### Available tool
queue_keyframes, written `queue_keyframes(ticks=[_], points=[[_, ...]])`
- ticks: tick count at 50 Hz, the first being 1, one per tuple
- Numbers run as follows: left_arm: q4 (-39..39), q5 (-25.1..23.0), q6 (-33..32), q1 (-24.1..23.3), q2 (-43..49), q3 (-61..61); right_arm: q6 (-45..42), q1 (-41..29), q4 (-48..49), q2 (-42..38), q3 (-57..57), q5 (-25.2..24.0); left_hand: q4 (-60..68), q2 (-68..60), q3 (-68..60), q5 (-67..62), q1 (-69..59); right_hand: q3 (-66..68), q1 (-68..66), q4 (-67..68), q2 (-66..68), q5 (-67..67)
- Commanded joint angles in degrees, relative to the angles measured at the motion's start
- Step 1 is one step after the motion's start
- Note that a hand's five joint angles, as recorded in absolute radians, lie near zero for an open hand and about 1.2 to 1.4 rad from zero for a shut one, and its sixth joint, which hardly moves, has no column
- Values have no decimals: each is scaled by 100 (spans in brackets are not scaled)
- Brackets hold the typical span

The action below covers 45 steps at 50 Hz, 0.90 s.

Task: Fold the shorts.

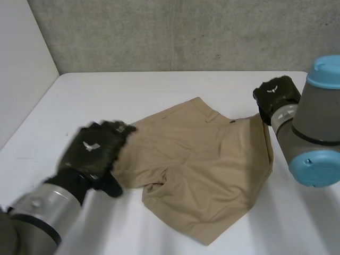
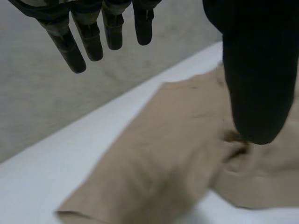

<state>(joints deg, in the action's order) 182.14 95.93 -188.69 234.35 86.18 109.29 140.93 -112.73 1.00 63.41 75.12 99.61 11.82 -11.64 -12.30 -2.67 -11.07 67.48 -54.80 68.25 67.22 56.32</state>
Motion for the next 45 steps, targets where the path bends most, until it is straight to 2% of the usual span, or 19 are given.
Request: queue_keyframes(ticks=[1, 7, 12, 19, 28, 45], points=[[5, 13, -1, -935, 1065, -171, 610, 85, 295, 453, 398, -55, 126, -143, -77, -41, -200, 1252, -2520, 1175, 1278, 1368], [23, -13, -10, -979, 1804, -356, 1156, 67, 251, 751, 425, -354, 209, -227, -161, -124, -283, 1252, -2520, 1175, 1278, 1368], [101, -100, -1, -1049, 2226, -488, 1209, 32, 260, 1024, 512, -477, 411, -429, -363, -326, -486, 1252, -2520, 1175, 1278, 1368], [487, -513, 77, -1269, 2403, -602, 1183, 6, 295, 1025, 618, -495, 813, -830, -765, -728, -887, 1252, -2520, 1175, 1278, 1368], [998, -540, 236, -1603, 2605, -725, 1165, -3, 313, 1016, 671, -495, 1085, -1102, -1036, -999, -1159, 1252, -2520, 1175, 1278, 1368], [1025, -549, 227, -1744, 3212, -1130, 1147, -3, 330, 998, 697, -486, 1438, -1455, -1389, -1353, -1512, 1252, -2520, 1175, 1278, 1368]])
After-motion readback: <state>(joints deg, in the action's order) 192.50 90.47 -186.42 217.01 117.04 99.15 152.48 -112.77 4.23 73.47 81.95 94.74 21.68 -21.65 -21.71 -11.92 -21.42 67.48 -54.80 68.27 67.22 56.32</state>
